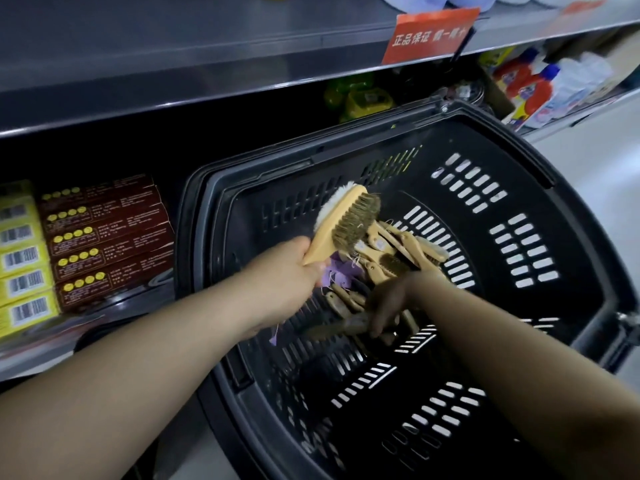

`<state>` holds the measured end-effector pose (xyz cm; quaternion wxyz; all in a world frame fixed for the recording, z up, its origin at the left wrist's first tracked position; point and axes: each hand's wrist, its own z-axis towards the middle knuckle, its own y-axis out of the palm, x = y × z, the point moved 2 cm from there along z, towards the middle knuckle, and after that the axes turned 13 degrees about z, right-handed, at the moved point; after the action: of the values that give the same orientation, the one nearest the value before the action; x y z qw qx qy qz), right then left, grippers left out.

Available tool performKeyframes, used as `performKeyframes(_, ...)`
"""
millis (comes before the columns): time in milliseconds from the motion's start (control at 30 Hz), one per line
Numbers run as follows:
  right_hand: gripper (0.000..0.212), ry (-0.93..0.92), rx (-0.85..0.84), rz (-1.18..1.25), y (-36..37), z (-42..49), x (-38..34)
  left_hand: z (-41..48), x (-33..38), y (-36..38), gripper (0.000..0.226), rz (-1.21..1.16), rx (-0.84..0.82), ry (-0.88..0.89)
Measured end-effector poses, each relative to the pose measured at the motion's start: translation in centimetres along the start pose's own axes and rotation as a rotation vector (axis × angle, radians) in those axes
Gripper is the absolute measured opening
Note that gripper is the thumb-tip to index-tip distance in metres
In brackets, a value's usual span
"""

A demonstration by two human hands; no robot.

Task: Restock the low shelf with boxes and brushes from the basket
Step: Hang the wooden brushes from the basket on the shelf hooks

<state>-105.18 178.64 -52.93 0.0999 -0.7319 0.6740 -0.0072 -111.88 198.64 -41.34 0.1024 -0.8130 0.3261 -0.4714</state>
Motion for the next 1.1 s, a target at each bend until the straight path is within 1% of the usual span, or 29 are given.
performKeyframes(100,0.054,-0.169,0.119,0.031,-2.7,-5.4,-0.4,0.2,0.1,-0.3,0.019,0.147,0.078,-0.011)
performKeyframes(133,0.054,-0.227,0.129,0.120,-3.1,-7.4,-0.7,0.2,0.2,-0.3,0.017,0.173,0.088,-0.017)
performKeyframes(167,0.053,-0.299,0.105,0.224,-3.4,-8.8,-0.7,0.2,0.2,-0.3,0.015,0.174,0.078,-0.021)
performKeyframes(200,0.052,-0.373,0.071,0.313,-3.5,-9.8,-0.6,0.2,0.1,-0.2,0.015,0.148,0.051,-0.018)
performKeyframes(233,0.053,-0.444,0.079,0.366,-3.7,-10.6,-0.7,0.2,0.0,0.0,0.014,0.098,0.012,-0.007)
performKeyframes(333,0.053,-0.599,0.192,0.446,-4.6,-11.9,-1.6,-0.4,0.1,0.2,0.016,-0.116,-0.153,0.008)
performKeyframes(367,0.053,-0.645,0.201,0.475,-4.8,-11.9,-1.8,-0.6,0.2,0.4,0.017,-0.203,-0.206,-0.003)
performKeyframes(400,0.053,-0.694,0.199,0.512,-4.9,-11.8,-2.0,-0.7,0.1,0.4,0.020,-0.262,-0.225,-0.009)
performKeyframes(433,0.054,-0.733,0.198,0.595,-5.0,-11.4,-2.1,-0.7,0.1,0.5,0.025,-0.289,-0.210,-0.014)
performKeyframes(467,0.055,-0.749,0.202,0.727,-5.4,-10.5,-1.7,-0.6,0.0,0.5,0.030,-0.301,-0.168,-0.028)
performKeyframes(500,0.053,-0.714,0.252,0.836,-5.8,-9.2,-1.1,-0.5,-0.1,0.4,0.032,-0.313,-0.114,-0.048)
performKeyframes(533,0.045,-0.634,0.330,0.906,-6.1,-7.7,-0.4,-0.4,-0.1,0.3,0.031,-0.326,-0.067,-0.067)
performKeyframes(567,0.031,-0.460,0.434,0.874,-6.1,-6.0,0.4,-0.4,-0.2,0.2,0.028,-0.340,-0.034,-0.084)
performKeyframes(600,0.017,-0.238,0.494,0.794,-5.7,-4.1,1.6,-0.4,-0.3,0.1,0.023,-0.351,-0.016,-0.097)
performKeyframes(633,0.019,-0.027,0.501,0.756,-4.8,-2.7,2.5,-0.3,-0.3,0.0,0.019,-0.354,-0.007,-0.105)
performKeyframes(667,0.031,0.153,0.475,0.785,-3.6,-1.4,3.5,-0.2,-0.5,0.0,0.016,-0.343,-0.001,-0.109)
performKeyframes(700,0.037,0.279,0.435,0.895,-2.3,-0.7,4.1,-0.2,-0.6,0.0,0.014,-0.327,0.005,-0.118)
performKeyframes(767,0.029,0.414,0.469,1.144,0.0,0.8,4.8,0.0,-0.8,-0.1,0.014,-0.332,0.018,-0.141)
performKeyframes(800,0.026,0.424,0.491,1.274,0.8,1.4,4.7,0.1,-0.8,-0.1,0.015,-0.347,0.013,-0.145)
performKeyframes(867,0.030,0.339,0.526,1.574,1.5,2.5,4.0,0.1,-0.7,0.0,0.016,-0.387,-0.018,-0.142)
performKeyframes(900,0.028,0.319,0.555,1.683,1.5,2.3,3.6,0.0,-0.6,0.2,0.017,-0.420,-0.044,-0.141)
performKeyframes(967,0.015,0.314,0.618,1.839,0.8,1.6,3.3,-0.1,-0.5,0.6,0.019,-0.463,-0.093,-0.146)
performKeyframes(1000,0.011,0.282,0.598,1.928,0.5,1.0,3.0,0.1,-0.6,0.8,0.018,-0.463,-0.099,-0.152)
performKeyframes(1033,0.013,0.209,0.548,2.011,0.2,0.3,2.3,0.1,-0.6,0.9,0.016,-0.460,-0.089,-0.164)
performKeyframes(1067,0.019,0.121,0.498,2.044,0.1,-0.5,1.5,0.3,-0.7,1.0,0.013,-0.456,-0.073,-0.172)
performKeyframes(1100,0.022,0.051,0.484,2.024,0.0,-1.5,0.5,0.4,-0.7,1.1,0.009,-0.453,-0.058,-0.179)
